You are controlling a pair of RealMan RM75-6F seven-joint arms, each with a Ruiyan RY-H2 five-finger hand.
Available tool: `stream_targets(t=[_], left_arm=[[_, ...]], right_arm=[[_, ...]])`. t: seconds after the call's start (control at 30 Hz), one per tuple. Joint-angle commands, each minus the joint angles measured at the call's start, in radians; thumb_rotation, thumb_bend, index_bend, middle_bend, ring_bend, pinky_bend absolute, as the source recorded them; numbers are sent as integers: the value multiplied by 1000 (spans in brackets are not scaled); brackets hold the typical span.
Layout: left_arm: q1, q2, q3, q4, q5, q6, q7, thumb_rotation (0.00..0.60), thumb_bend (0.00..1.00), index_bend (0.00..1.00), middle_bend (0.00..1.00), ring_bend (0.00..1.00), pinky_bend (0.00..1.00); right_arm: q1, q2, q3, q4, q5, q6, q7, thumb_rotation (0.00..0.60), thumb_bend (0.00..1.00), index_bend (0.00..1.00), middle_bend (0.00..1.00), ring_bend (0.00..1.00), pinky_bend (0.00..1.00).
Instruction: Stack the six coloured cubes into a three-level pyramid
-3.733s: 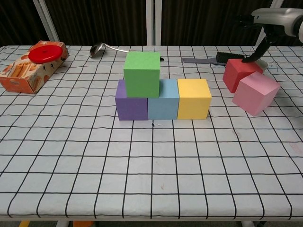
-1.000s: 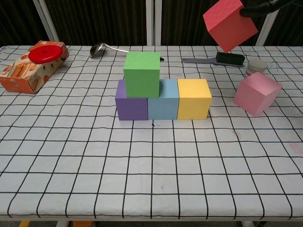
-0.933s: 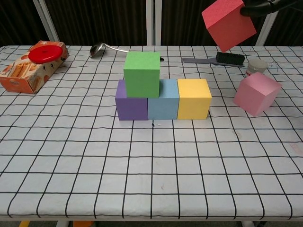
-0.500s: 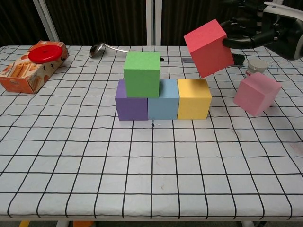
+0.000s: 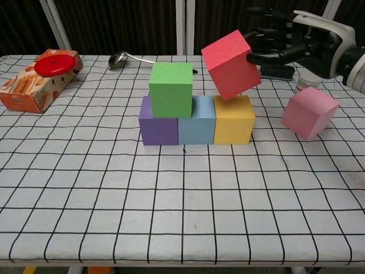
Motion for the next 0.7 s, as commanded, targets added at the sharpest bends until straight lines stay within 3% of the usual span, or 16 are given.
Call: stream_targets(t=[0.03,0.7], left_arm=[[1,1,0,3,1,1,-3,600,128,171,220,88,108],[3,-5,6,24,9,0,-20,600,128,171,220,88,108]], right_arm=[[5,-10,-2,3,-3,5,-1,600,205,0,480,0,0],[31,-72,-14,38,8,0,-21,600,213,0,480,0,0]])
